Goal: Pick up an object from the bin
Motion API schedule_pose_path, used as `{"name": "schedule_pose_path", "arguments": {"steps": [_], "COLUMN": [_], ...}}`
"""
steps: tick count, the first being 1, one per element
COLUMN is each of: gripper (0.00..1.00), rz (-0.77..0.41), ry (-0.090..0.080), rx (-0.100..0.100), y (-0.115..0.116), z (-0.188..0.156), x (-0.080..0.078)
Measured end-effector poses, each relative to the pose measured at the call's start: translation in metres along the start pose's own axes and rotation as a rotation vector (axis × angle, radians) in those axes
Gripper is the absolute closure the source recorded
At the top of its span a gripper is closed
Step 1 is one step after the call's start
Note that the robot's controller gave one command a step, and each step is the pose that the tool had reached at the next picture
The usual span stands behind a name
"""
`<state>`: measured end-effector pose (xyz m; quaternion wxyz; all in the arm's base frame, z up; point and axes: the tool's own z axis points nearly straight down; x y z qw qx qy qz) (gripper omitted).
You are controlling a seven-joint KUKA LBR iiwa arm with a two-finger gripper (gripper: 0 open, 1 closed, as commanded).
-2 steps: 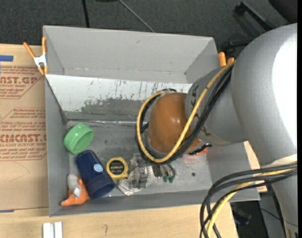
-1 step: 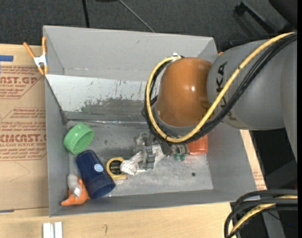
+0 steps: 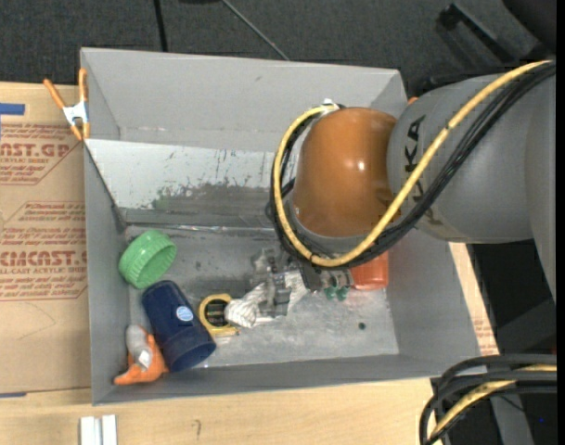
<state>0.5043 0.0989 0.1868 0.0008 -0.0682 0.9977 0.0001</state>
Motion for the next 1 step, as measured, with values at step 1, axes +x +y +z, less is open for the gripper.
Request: {"name": "schedule_pose_path", "arguments": {"steps": [1], "gripper": [1.0], "rz": [0.005], "ry": [-0.001], "rx": [0.0], "y": [0.0033], "z": [-0.081], "x": [0.0233]}}
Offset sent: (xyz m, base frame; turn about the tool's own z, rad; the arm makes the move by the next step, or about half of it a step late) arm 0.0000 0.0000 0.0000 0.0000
